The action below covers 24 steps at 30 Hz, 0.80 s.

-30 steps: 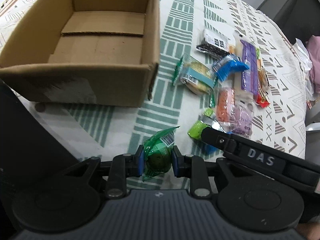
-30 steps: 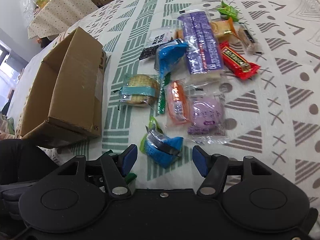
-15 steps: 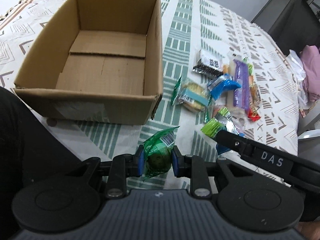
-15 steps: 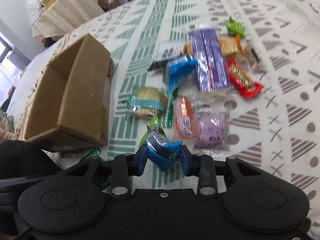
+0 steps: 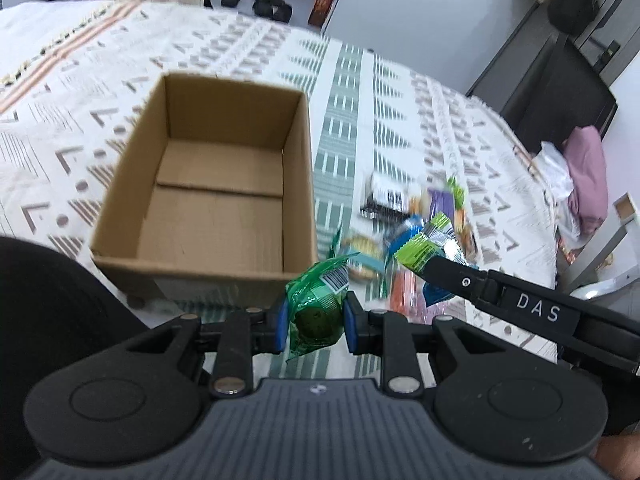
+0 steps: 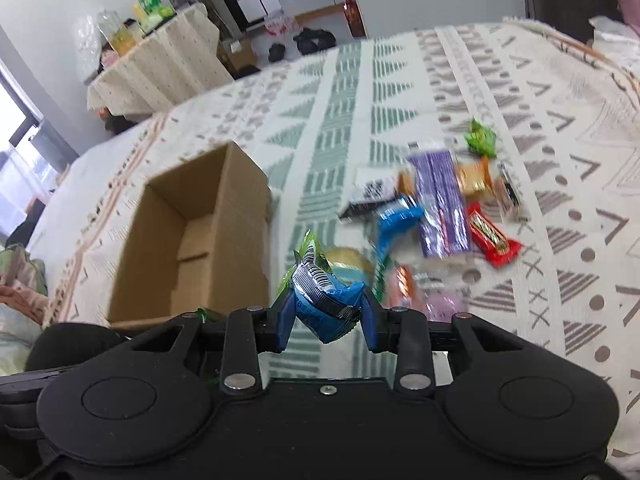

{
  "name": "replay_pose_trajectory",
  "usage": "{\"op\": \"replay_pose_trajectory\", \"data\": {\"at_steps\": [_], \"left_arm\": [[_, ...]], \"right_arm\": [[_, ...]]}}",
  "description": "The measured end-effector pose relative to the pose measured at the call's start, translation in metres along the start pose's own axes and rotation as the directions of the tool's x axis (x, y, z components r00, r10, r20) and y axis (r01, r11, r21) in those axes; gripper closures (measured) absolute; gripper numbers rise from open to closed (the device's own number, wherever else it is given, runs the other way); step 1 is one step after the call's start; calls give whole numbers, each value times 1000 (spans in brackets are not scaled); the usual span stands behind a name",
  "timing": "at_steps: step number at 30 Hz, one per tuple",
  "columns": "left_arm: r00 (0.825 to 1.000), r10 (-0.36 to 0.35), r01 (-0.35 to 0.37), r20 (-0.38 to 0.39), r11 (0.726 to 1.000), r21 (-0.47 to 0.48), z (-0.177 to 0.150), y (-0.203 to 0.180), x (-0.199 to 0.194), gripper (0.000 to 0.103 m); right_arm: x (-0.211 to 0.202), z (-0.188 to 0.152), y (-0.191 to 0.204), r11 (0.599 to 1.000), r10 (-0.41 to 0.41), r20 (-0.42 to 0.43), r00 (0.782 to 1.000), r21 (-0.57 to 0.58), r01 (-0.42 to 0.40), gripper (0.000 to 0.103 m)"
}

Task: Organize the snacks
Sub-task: 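Lift the green candy with the left gripper while the right gripper grasps the blue snack, then carry both snacks over the cardboard box and open both grippers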

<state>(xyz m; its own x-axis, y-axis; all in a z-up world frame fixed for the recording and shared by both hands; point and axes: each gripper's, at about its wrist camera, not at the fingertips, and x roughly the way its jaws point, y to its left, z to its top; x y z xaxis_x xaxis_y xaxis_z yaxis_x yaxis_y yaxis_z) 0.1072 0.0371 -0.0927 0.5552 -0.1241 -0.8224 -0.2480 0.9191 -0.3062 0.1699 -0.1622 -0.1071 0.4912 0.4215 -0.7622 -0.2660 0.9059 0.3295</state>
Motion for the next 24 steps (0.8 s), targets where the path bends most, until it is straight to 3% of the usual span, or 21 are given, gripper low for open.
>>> {"op": "replay_pose_trajectory", "data": {"at_steps": [11,24], "left_arm": [[995,28,-25,96,999,-30,28,29,-22,77],[989,64,-50,131,993,-108,55,71,-21,75]], "right_arm": [[-2,17,40,999,40,50,998,-28,-38,69],[16,28,85,995,82,48,996,-62,-79,69]]}}
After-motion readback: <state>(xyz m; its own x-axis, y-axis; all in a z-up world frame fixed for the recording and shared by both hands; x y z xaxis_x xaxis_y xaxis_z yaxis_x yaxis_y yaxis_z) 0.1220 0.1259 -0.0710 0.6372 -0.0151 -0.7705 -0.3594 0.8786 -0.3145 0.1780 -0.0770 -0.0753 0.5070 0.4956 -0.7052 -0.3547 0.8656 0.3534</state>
